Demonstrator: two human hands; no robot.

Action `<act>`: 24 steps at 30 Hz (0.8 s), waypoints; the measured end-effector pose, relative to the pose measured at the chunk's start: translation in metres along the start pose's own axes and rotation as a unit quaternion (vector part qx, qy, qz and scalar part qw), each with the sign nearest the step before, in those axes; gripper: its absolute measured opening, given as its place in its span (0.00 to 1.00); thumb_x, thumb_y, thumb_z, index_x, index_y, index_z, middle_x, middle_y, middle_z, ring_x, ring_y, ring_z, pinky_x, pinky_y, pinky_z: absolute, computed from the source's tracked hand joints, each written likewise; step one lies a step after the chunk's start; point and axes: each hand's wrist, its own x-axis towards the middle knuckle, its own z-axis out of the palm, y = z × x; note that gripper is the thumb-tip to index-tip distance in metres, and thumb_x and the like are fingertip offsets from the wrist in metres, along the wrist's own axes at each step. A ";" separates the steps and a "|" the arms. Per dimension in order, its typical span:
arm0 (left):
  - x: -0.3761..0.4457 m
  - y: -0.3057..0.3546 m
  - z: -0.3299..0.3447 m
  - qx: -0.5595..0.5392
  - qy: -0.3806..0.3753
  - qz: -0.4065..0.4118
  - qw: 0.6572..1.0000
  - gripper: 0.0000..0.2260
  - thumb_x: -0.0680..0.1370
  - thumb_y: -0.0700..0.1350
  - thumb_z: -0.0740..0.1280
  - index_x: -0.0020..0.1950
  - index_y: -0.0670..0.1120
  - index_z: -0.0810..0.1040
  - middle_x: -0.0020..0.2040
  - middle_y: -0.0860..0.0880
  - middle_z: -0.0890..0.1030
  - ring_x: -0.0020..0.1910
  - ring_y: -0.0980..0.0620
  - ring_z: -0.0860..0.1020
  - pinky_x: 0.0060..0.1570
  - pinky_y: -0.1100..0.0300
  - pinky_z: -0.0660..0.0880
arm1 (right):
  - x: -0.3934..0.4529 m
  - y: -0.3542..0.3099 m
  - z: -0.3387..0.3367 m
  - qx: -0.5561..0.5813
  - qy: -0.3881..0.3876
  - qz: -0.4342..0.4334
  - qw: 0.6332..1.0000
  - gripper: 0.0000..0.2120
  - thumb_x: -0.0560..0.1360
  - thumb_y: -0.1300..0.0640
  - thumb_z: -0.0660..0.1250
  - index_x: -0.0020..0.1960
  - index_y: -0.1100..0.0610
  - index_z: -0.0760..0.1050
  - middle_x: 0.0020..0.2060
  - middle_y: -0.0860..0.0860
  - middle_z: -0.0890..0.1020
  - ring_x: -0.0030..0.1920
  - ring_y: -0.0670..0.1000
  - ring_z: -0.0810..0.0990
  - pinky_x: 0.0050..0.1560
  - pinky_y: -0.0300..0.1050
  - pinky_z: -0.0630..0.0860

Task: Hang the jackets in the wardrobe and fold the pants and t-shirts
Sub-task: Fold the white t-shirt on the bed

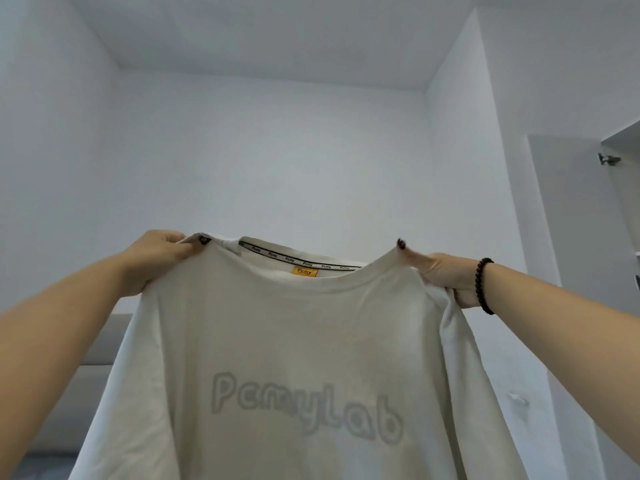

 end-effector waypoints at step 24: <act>-0.031 0.026 -0.029 0.240 0.043 0.189 0.951 0.27 0.75 0.64 0.63 0.32 0.41 0.71 0.27 0.51 0.67 0.28 0.51 0.65 0.32 0.60 0.63 | -0.005 -0.044 0.024 -0.312 0.303 -0.002 0.900 0.14 0.77 0.47 0.65 0.46 0.58 0.73 0.35 0.52 0.77 0.41 0.55 0.79 0.30 0.41 0.70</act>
